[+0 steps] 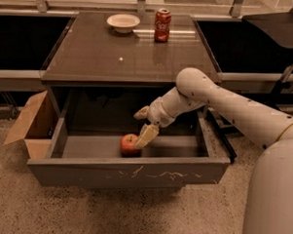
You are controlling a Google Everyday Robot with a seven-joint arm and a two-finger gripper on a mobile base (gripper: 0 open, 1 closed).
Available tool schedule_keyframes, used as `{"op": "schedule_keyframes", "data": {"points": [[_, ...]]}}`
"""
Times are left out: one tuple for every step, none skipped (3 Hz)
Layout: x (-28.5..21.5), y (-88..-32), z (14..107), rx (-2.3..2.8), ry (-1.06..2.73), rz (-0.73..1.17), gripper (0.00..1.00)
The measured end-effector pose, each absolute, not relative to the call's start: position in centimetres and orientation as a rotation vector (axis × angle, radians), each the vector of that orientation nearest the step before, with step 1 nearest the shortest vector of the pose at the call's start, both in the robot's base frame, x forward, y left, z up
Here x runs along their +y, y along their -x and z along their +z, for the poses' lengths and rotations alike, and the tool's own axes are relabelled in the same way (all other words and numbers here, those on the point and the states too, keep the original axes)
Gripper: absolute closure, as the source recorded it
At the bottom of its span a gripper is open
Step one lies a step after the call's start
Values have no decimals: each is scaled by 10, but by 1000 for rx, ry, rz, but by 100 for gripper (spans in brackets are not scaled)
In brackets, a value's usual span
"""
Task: Pick apple from top drawer and place on counter
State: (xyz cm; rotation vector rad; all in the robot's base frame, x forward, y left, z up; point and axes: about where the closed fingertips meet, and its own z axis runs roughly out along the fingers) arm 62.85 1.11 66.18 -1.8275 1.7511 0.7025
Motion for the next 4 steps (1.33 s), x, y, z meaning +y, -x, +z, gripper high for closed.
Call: {"op": "schedule_keyframes", "data": {"points": [[18,-627,653,1750,1837,733,23],[26,-624,644,1748,1847,767,22],[34,-621,636,1743,1857,801,17],[41,-616,623,1746,1866,850,42]]}}
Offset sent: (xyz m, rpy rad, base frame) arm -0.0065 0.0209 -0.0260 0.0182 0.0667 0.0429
